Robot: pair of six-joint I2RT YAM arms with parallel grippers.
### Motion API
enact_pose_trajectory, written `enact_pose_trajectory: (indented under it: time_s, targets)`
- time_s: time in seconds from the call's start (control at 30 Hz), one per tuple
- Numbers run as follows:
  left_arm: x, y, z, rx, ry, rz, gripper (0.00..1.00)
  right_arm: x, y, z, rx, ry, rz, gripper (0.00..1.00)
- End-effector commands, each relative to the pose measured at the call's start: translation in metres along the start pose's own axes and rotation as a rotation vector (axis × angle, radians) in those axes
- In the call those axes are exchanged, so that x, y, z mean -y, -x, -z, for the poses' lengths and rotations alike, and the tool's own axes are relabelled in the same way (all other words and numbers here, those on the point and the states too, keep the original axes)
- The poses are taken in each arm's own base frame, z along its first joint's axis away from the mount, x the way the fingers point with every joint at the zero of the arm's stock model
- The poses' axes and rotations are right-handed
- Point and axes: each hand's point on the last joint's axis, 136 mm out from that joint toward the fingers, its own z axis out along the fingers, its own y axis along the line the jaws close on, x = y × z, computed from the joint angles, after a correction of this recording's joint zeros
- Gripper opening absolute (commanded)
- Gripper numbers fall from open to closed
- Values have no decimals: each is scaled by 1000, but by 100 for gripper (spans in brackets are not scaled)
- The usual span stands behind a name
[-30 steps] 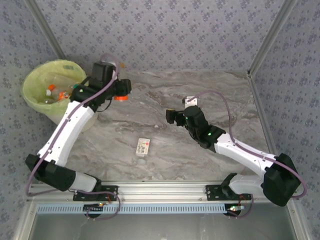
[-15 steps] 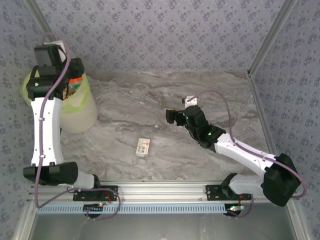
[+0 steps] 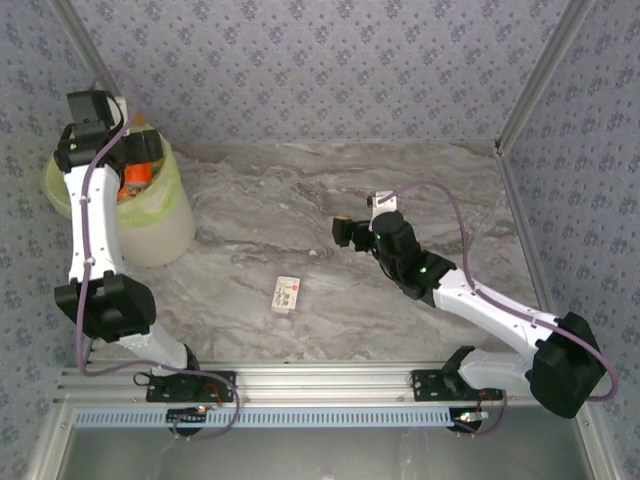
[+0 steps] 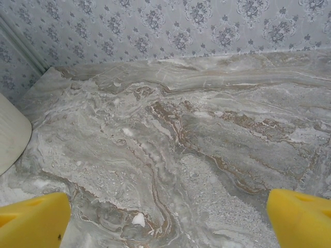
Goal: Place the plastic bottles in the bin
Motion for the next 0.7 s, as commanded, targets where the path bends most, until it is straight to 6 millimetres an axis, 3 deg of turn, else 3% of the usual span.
enact_pose_trajectory:
  time_s: [0.0, 0.2, 0.37, 0.5, 0.67]
  targets:
    - [1, 27, 39, 104, -18, 27, 99, 5, 2, 4, 8, -12, -6, 100]
    - [31, 39, 73, 182, -204, 127, 99, 6, -1, 3, 8, -21, -19, 100]
    - [74, 24, 84, 170, -348, 177, 99, 7, -2, 2, 3, -24, -25, 100]
    - [121, 1, 91, 156, -444, 173, 100, 15, -7, 2, -4, -63, -53, 100]
    - [164, -52, 83, 60, -441, 126, 99, 33, -17, 4, -14, -135, -127, 100]
